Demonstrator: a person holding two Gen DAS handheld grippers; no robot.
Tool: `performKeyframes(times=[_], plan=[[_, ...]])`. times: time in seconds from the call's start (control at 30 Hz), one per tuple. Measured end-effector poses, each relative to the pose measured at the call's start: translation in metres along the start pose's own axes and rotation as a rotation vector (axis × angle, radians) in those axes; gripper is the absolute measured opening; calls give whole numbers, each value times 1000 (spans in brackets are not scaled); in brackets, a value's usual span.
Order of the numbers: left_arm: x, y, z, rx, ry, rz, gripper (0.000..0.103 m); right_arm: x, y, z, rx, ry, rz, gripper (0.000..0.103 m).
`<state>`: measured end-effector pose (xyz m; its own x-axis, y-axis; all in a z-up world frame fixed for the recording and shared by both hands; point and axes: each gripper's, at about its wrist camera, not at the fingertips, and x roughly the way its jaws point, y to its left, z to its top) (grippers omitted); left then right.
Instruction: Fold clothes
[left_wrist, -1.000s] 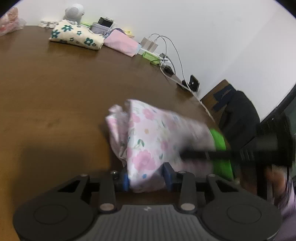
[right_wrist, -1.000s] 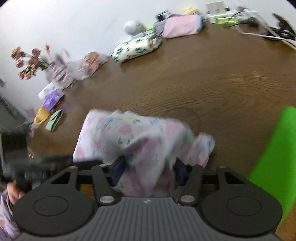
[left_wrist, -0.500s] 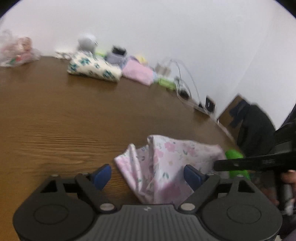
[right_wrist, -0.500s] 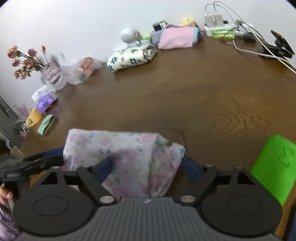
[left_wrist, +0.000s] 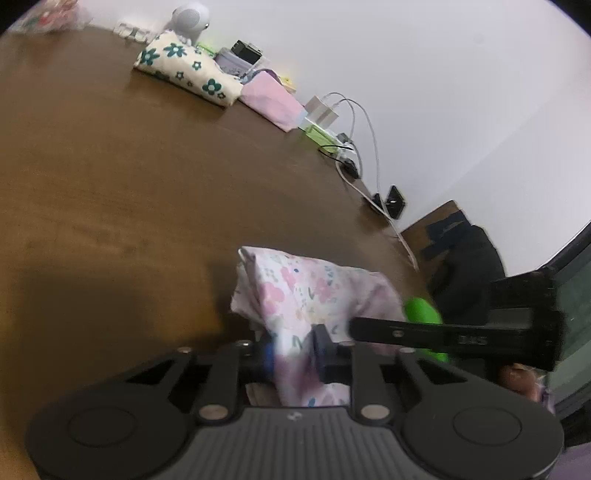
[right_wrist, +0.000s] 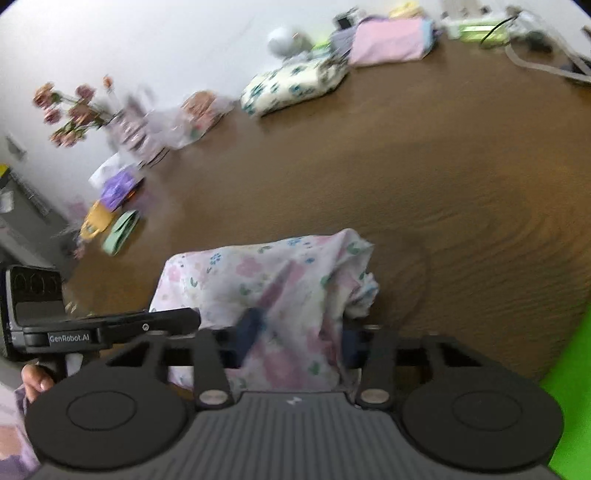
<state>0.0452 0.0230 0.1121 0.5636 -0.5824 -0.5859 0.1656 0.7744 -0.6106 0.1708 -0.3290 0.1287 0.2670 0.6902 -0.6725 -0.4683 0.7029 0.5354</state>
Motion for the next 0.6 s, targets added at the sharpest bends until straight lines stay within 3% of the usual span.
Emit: performKeyframes(times=[0.03, 0.07, 0.1, 0.13, 0.17, 0.23, 0.3, 0.37, 0.47, 0.53, 0.57, 0.6], plan=[[-5, -3, -3, 16, -11, 23, 21, 0, 2, -2, -1, 11, 14, 35], [-9, -6, -5, 30, -26, 50, 30, -2, 4, -4, -3, 16, 22, 36], [-11, -8, -5, 44, -39, 72, 49, -4, 6, -5, -6, 17, 27, 41], [-13, -9, -5, 56, -49, 90, 60, -8, 9, -6, -12, 9, 18, 57], [-15, -11, -5, 69, -60, 109, 73, -13, 10, -5, -21, -2, 4, 65], [-18, -14, -5, 94, -81, 146, 75, -21, 11, -4, -39, -37, -13, 84], [-13, -12, -3, 75, -79, 136, 76, -28, 11, -1, -51, -68, -28, 88], [-3, -8, 3, 42, -72, 133, 77, -24, 4, 4, -31, -75, -30, 88], [10, 3, 12, -14, -52, 80, 74, -10, -2, 8, -5, -46, 24, 68], [14, 8, 14, -52, -31, 47, 60, -1, -3, 8, 5, -24, 54, 52], [16, 11, 14, -71, -20, 32, 42, 2, -3, 7, 11, -16, 65, 47], [17, 13, 14, -90, -8, 16, 33, 4, -4, 5, 18, -8, 77, 38]])
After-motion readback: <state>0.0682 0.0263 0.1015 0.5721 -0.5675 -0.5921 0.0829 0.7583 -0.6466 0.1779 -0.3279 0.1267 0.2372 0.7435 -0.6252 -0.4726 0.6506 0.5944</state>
